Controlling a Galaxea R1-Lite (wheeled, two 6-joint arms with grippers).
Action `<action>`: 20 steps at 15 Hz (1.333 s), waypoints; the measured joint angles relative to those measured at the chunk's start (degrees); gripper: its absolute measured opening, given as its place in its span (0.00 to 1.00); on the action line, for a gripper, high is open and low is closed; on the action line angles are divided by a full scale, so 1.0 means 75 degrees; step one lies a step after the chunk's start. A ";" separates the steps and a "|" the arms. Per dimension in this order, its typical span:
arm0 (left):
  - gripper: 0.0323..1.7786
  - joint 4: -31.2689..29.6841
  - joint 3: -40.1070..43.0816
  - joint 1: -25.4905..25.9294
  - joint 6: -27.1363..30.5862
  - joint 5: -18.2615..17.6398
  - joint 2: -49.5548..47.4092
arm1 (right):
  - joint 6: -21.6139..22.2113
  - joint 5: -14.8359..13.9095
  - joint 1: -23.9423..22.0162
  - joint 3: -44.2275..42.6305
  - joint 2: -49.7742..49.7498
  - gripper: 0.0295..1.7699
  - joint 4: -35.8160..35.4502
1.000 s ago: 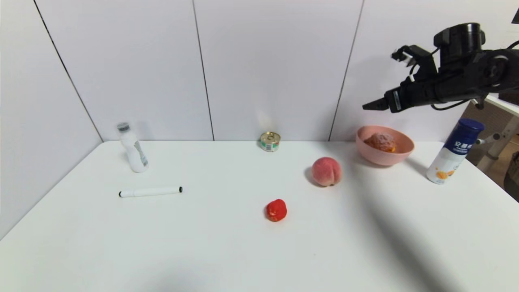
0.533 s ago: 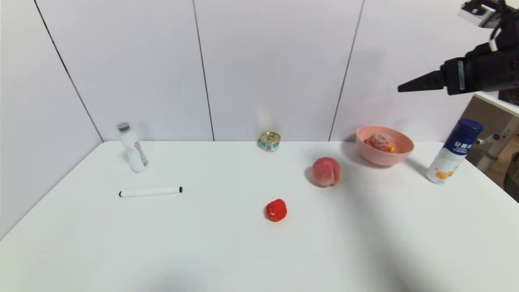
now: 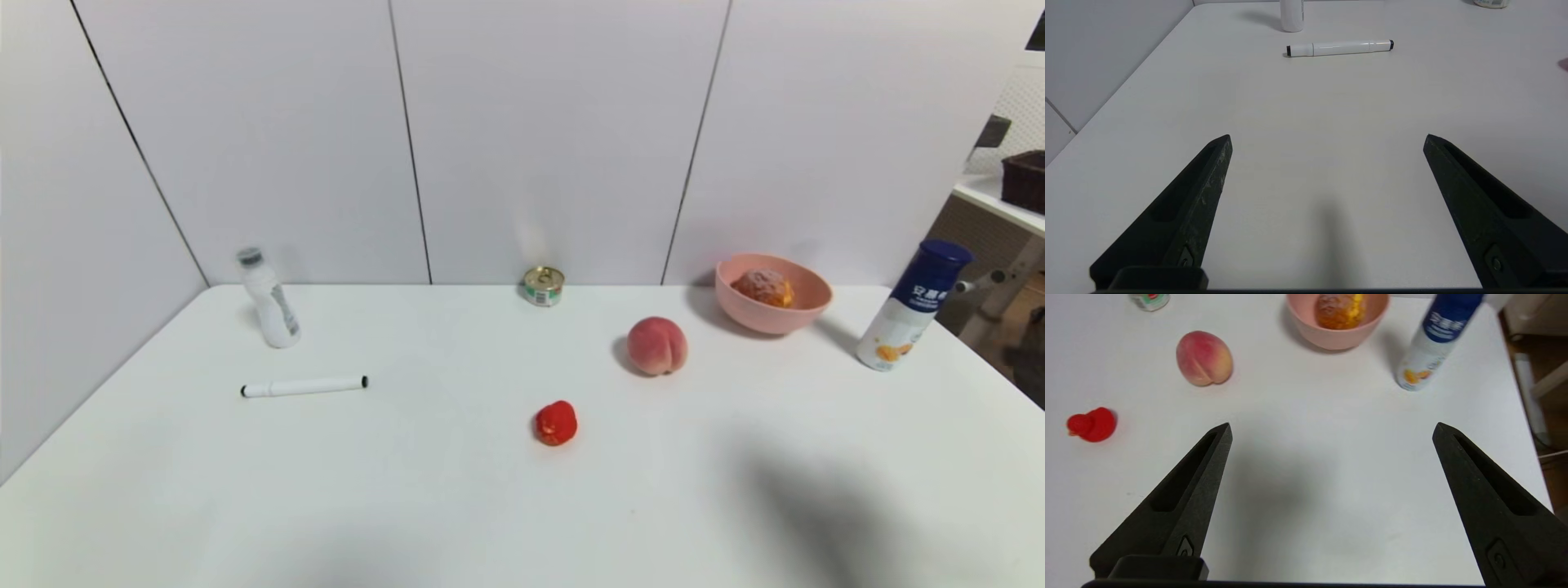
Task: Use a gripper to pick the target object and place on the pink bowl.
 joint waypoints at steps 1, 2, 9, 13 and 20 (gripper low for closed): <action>0.95 0.0003 0.0000 0.0000 0.0000 0.0000 0.0000 | 0.0044 -0.0328 -0.0003 0.0907 -0.0731 0.96 -0.0488; 0.95 0.0003 0.0000 0.0000 0.0000 0.0000 -0.0003 | 0.0094 -0.0582 -0.0003 0.1720 -0.1396 0.96 -0.0972; 0.95 0.0003 0.0000 0.0000 0.0000 0.0000 0.0000 | 0.0310 -0.0714 0.0080 0.6035 -0.5487 0.96 -0.2544; 0.95 0.0000 0.0000 0.0000 0.0000 0.0000 -0.0003 | 0.0237 0.0016 0.0010 0.6373 -0.6788 0.96 -0.2033; 0.95 0.0000 0.0000 0.0000 0.0003 0.0000 -0.0003 | 0.0263 0.0028 0.0003 0.6409 -0.7127 0.96 -0.2019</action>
